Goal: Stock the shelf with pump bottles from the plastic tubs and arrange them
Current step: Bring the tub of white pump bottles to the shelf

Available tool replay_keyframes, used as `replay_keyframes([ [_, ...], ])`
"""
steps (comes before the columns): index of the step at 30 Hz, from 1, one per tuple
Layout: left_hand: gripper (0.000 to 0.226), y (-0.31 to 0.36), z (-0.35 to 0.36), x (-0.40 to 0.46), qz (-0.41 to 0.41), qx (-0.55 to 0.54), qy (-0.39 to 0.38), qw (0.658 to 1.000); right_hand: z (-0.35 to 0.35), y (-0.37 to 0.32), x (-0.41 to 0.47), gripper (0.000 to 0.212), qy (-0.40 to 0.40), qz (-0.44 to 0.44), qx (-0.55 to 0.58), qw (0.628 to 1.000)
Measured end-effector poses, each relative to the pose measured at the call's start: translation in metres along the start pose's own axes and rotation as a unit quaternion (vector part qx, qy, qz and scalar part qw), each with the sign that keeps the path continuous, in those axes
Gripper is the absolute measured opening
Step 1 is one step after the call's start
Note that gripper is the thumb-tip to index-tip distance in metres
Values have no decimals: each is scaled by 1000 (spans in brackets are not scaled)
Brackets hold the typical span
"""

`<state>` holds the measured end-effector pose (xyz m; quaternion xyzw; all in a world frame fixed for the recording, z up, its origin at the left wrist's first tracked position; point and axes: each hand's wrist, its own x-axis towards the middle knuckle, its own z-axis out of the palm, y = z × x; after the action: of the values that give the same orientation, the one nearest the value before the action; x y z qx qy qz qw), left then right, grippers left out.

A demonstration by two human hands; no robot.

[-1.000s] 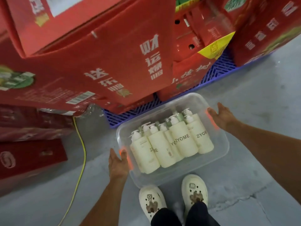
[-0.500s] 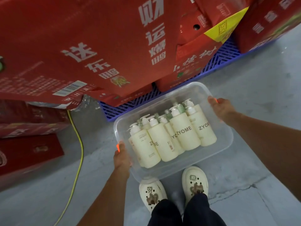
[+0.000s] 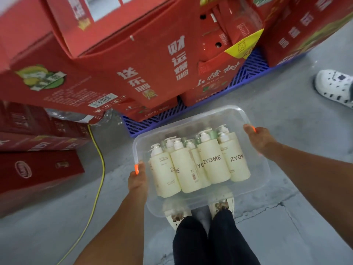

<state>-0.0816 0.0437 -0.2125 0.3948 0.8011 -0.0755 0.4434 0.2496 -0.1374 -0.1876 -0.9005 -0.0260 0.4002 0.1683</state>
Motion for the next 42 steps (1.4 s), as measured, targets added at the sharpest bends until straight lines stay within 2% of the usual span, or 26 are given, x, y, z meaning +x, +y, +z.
replay_keyframes([
  [5,89,-2,-46,-58,3,16,-9,1000,-34,5,-67,58,3,30,17,999],
  [8,86,-4,-80,-102,12,3,-13,1000,-59,-3,-114,63,3,34,19,999],
  [16,71,-14,-174,-214,36,-49,21,998,-130,-38,-244,57,0,0,22,1000],
  [21,71,-22,-237,-284,38,-104,65,992,-162,-67,-314,75,13,-18,18,1000],
  [25,71,-33,-285,-321,31,-125,83,988,-179,-102,-361,75,5,-45,17,999],
  [30,57,-52,-343,-349,23,-166,101,981,-184,-144,-400,54,-14,-99,33,994],
  [36,63,-69,-403,-367,11,-174,146,974,-166,-193,-446,51,-22,-141,30,989],
  [42,63,-101,-457,-362,-23,-236,167,957,-128,-260,-499,71,-60,-180,-17,982],
])
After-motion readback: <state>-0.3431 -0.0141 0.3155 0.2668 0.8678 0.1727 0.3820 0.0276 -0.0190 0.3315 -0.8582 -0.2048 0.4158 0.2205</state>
